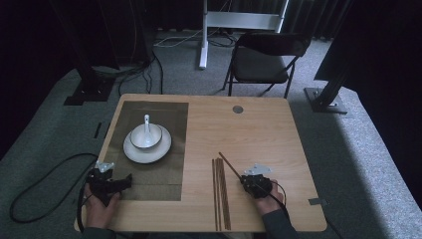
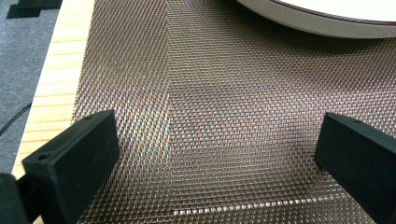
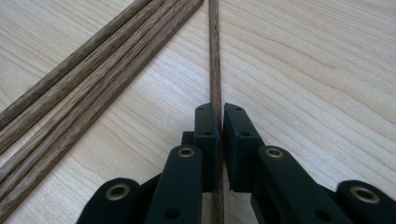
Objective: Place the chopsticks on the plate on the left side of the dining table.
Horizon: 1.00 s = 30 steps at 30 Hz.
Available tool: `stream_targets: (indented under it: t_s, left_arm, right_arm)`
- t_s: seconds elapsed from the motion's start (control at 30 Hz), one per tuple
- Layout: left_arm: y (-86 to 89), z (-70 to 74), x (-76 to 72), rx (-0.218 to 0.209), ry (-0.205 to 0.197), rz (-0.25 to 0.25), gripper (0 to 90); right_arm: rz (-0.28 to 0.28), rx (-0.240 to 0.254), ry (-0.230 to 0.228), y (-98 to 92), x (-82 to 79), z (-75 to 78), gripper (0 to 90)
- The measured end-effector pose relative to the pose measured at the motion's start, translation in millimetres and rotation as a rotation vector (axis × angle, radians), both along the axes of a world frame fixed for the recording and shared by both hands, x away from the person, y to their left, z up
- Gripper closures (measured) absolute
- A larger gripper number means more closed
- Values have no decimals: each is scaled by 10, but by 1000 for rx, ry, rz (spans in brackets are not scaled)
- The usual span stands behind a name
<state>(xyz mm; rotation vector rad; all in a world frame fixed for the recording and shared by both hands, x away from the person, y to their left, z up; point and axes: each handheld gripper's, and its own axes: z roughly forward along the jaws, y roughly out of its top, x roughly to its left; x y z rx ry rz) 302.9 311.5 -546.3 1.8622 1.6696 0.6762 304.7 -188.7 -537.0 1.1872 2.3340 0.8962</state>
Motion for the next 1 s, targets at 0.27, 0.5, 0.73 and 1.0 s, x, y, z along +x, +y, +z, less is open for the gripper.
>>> stream_targets:
  t_s: [0.27,0.5,0.73,1.0]
  left_arm:
    - [0,0,0,0,0,0,2]
    - [0,0,0,0,0,0,2]
    - [0,0,0,0,0,0,1]
    - [0,0,0,0,0,0,1]
  right_arm:
    - [-12,10,-37,-21,-16,53,848]
    - [-8,12,-55,-33,-10,78,848]
    - [-11,12,-70,-26,-18,117,848]
    - [-9,19,-88,-12,-30,166,848]
